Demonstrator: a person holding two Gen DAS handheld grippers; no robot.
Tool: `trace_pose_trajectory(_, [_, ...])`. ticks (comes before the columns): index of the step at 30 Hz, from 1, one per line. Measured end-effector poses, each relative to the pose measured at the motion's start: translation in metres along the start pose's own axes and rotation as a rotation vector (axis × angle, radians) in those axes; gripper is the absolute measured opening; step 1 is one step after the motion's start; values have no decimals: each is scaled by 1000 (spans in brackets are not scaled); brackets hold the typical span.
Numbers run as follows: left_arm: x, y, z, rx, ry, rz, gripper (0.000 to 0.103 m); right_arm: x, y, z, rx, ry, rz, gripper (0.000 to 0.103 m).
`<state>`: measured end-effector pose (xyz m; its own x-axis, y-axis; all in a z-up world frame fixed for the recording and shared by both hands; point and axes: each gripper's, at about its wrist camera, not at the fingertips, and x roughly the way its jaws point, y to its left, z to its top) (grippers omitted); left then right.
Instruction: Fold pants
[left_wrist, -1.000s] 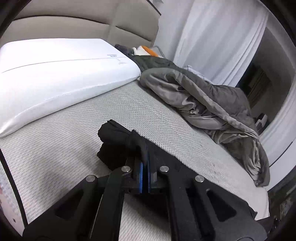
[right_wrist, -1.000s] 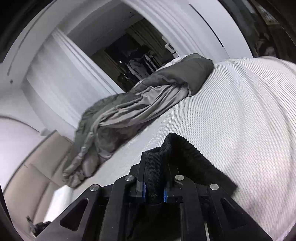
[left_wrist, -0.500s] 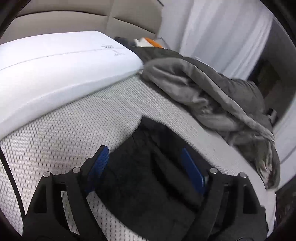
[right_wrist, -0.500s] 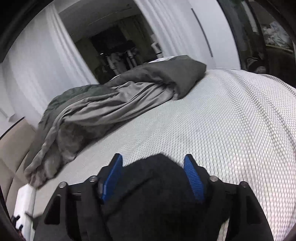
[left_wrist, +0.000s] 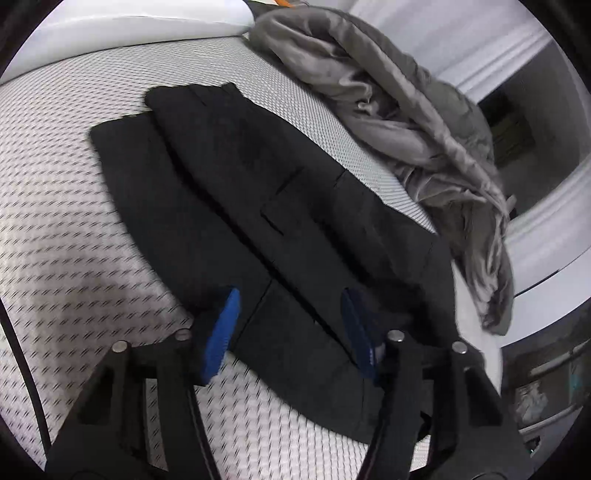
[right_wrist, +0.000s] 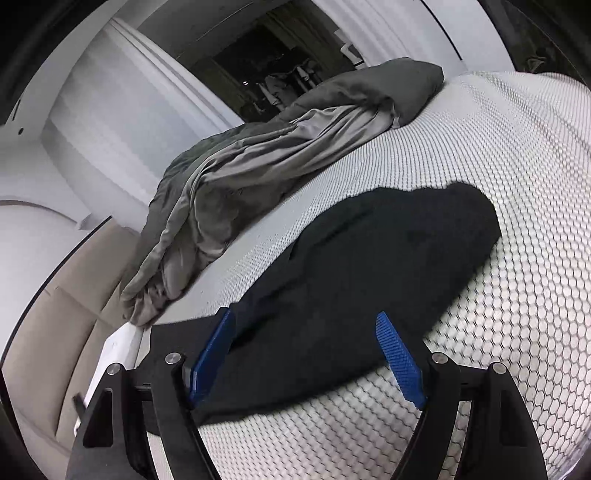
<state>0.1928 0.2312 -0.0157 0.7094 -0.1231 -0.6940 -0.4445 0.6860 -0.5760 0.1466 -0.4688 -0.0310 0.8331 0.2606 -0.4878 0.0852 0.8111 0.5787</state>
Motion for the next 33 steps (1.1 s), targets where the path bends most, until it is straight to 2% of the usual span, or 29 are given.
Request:
trace_pose_trajectory(3, [36,-5,8,-12,37,28,53,6,-15,-4,9,26,11,80])
trace_pose_trajectory(4, [44,-3,4,-26,27,35,42,8,-18,-3,16,24,10,80])
trace_pose_trajectory(5, [48,-2,3,-28,16,45,16,10,-20,-1,20,23,8,80])
trace_pose_trajectory(6, [54,-3,5,-15,3,66,4,12,-23,0,21,22,11,80])
trace_pose_trajectory(8, [50,0,4,12,-10,61,2,14,-26,3,23,17,15,80])
trace_pose_trajectory(12, [4,22,-4,9,-58,33,1,13,-32,10,15,13,-4,80])
trace_pose_trajectory(14, [-10,27,-10,53,-65,64,2,11,-33,10,15,10,-13,80])
trace_pose_trajectory(16, [-9,33,-18,94,-25,122,2,11,-34,9,15,16,-18,80])
trace_pose_trajectory(18, [-12,40,-22,67,-6,123,2,13,-37,8,16,32,-24,80])
trace_pose_trajectory(19, [-16,41,-21,49,-16,113,4,15,-39,9,21,41,-25,80])
trace_pose_trajectory(21, [-25,41,-20,44,-28,120,14,13,-46,10,49,41,-26,80])
trace_pose_trajectory(23, [-32,44,-21,29,-42,128,41,10,-55,12,86,34,-24,80])
trace_pose_trajectory(28, [-34,61,-22,-50,-31,115,43,20,-96,22,261,21,-9,80])
trace_pose_trajectory(31, [-34,60,-22,-49,-39,127,43,38,-118,30,386,20,37,80])
trace_pose_trajectory(32, [-34,59,-22,-46,-43,135,43,48,-121,33,401,44,45,79])
trace_pose_trajectory(33, [-29,56,-20,-45,-43,137,43,53,-121,35,389,65,41,67])
